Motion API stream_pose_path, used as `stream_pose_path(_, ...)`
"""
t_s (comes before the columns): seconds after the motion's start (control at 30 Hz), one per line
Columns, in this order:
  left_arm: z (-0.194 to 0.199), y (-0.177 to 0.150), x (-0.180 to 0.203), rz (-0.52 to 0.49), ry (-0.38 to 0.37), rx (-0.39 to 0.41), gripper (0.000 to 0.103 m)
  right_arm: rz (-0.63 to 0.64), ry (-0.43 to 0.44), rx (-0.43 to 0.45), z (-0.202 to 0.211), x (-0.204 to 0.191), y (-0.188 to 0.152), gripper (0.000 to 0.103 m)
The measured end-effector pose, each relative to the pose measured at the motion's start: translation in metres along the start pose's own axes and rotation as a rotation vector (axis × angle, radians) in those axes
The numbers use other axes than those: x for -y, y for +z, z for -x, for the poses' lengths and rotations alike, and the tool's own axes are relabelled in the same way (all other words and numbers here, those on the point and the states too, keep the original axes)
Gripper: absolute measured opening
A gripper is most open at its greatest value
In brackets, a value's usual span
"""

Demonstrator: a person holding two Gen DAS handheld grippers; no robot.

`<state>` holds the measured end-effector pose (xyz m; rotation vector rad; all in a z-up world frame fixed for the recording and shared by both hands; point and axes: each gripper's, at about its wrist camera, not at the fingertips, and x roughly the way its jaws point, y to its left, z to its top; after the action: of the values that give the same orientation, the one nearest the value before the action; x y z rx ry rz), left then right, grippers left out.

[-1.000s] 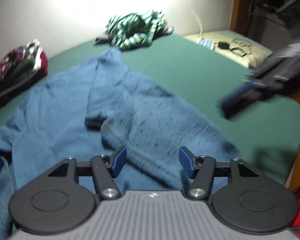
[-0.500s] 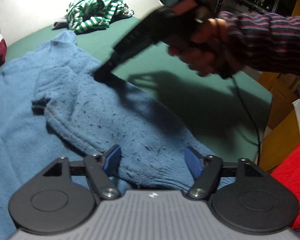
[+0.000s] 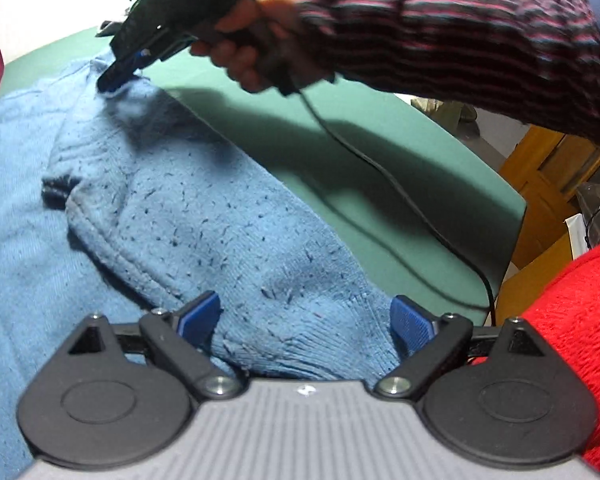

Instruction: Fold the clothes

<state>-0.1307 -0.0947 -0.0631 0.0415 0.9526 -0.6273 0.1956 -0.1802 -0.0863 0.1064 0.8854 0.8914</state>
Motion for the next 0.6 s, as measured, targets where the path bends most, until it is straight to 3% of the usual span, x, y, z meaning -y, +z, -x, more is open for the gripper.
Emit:
stream_pose_path(0.27, 0.002, -0.006, 0.007, 0.021, 0.009, 0.0, 0.095, -0.057, -0.125, 0.109, -0.022, 0.036, 0.031, 0.0)
stream_pose_path(0.4, 0.004, -0.009, 0.011, 0.026, 0.014, -0.005, 0.095, -0.082, -0.13, 0.122, -0.022, 0.04, 0.04, 0.0)
stream_pose_path(0.43, 0.005, -0.009, 0.011, 0.03, 0.015, -0.004, 0.095, -0.093, -0.129, 0.125, -0.017, 0.038, 0.041, 0.007)
stream_pose_path(0.5, 0.005, -0.008, 0.009, 0.037, 0.016, -0.002, 0.095, -0.081, -0.07, 0.126, -0.003, 0.028, 0.036, 0.009)
stream_pose_path(0.6, 0.001, 0.001, 0.004, 0.042, 0.016, -0.009, 0.099, -0.031, 0.018, 0.059, 0.012, 0.012, 0.022, 0.017)
